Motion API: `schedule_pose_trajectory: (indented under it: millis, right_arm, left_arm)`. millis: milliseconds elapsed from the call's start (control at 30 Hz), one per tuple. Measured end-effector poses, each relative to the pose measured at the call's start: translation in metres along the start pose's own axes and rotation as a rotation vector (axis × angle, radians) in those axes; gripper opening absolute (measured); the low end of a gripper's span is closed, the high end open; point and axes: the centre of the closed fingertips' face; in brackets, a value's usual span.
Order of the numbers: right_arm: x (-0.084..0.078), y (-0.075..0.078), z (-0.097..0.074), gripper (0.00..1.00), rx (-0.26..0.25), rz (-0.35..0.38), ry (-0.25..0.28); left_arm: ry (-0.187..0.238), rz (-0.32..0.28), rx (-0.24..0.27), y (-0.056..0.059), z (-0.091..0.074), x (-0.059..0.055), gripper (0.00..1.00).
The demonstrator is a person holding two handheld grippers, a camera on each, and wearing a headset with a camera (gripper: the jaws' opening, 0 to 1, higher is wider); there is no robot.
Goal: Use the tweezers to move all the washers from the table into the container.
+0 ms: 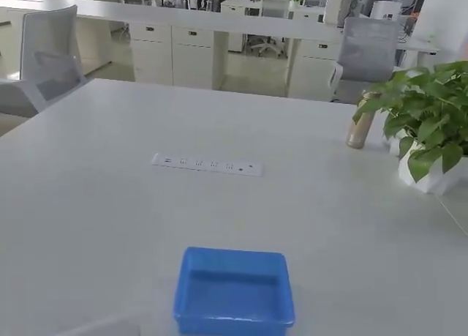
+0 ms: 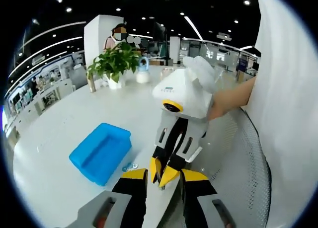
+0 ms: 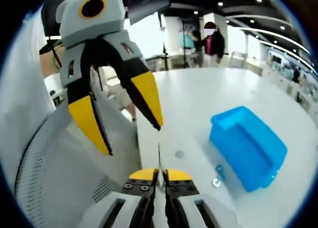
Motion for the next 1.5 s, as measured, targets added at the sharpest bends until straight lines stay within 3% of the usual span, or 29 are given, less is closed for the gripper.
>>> schedule_pose_trajectory:
  millis: [67,167,333,400,433,500,567,667,767,833,867,1100,1267,1400,1500]
  right_arm:
    - [0.0,0.003,-0.001,0.02,0.005,0.057,0.015]
    - [-0.001,0.005,-0.002,0.02,0.005,0.071,0.021]
    - [0.003,0.01,-0.011,0.02,-0.014,0.089,0.052]
    - [0.007,0.014,-0.017,0.02,-0.014,0.118,0.076]
    - [0.009,0.018,-0.021,0.02,-0.021,0.139,0.085]
    - [0.012,0.023,-0.026,0.02,-0.024,0.178,0.102]
    - [0.016,0.029,-0.034,0.02,-0.028,0.211,0.127]
    - [0.019,0.037,-0.046,0.02,-0.026,0.261,0.158]
    - [0.019,0.044,-0.055,0.02,-0.027,0.267,0.164]
    - [0.019,0.05,-0.062,0.02,-0.032,0.281,0.169]
    - [0.019,0.053,-0.066,0.02,-0.038,0.284,0.17]
    - [0.03,0.09,-0.093,0.02,-0.117,0.332,0.202]
    - [0.035,0.123,-0.101,0.03,-0.16,0.376,0.213]
    - [0.035,0.149,-0.094,0.03,-0.208,0.374,0.173]
    - [0.036,0.162,-0.085,0.03,-0.228,0.35,0.147]
  left_arm:
    - [0.027,-0.047,0.019,-0.003,-0.003,-0.002,0.35]
    - [0.055,-0.114,0.087,-0.014,-0.009,-0.007,0.48]
    - [0.11,-0.231,0.211,-0.038,-0.023,-0.02,0.58]
    - [0.156,-0.305,0.289,-0.053,-0.033,-0.026,0.61]
    - [0.207,-0.385,0.325,-0.062,-0.04,-0.028,0.63]
    - [0.301,-0.478,0.363,-0.072,-0.051,-0.028,0.69]
    - [0.332,-0.507,0.387,-0.077,-0.055,-0.032,0.73]
    - [0.335,-0.507,0.431,-0.083,-0.056,-0.038,0.79]
    - [0.346,-0.481,0.452,-0.086,-0.054,-0.032,0.9]
    - [0.328,-0.445,0.491,-0.089,-0.053,-0.031,0.99]
    - [0.328,-0.41,0.493,-0.088,-0.053,-0.028,0.98]
    - [0.402,-0.371,0.485,-0.09,-0.053,-0.016,0.99]
    - [0.424,-0.34,0.437,-0.082,-0.047,-0.012,0.99]
    - [0.391,-0.309,0.443,-0.082,-0.042,-0.013,0.99]
    - [0.375,-0.322,0.431,-0.083,-0.038,-0.015,0.99]
Point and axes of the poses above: the centre of the closed fingertips' face, and the gripper's own axes: z roughly forward along the fingers, y roughly to its right, x roughly out of its top, and after that the axes turned 15 degrees about -y, right-handed
